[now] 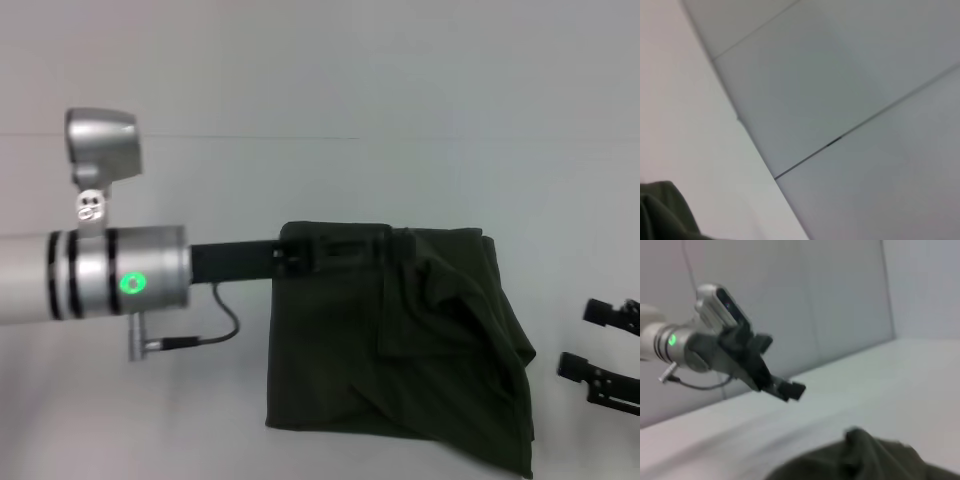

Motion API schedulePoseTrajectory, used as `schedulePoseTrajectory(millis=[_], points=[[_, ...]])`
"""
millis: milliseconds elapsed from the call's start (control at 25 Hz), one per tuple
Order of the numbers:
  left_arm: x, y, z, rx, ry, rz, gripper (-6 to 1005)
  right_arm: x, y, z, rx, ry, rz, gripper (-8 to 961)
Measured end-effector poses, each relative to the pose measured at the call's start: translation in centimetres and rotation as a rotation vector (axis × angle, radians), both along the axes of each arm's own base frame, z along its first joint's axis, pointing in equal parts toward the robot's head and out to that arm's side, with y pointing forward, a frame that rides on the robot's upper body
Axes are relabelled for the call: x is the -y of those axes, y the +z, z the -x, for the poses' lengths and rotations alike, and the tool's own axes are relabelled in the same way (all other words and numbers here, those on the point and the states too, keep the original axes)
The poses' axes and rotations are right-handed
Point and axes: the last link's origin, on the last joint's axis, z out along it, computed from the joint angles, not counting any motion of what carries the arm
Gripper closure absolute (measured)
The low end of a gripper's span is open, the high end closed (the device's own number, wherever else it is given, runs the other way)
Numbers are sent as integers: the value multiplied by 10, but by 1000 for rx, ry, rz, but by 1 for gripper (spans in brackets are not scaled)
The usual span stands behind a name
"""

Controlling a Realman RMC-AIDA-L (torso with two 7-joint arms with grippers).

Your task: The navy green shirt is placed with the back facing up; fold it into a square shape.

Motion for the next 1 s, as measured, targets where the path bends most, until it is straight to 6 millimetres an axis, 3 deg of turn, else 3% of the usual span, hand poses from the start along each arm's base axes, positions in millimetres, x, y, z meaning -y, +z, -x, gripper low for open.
schedulePoseTrajectory(millis=[280, 440, 840, 1000], points=[[30, 25, 42, -83, -171, -167, 36, -42, -7, 33, 35, 103, 17, 117], [44, 30, 54, -105, -214, -209, 36, -65, -13, 44, 81, 116, 13, 118], [49, 28, 62, -121, -219, -238, 36, -98, -54, 61, 200, 96, 85, 157], [48, 26, 62, -124, -215, -242, 36, -104, -62, 64, 219, 90, 87, 177]])
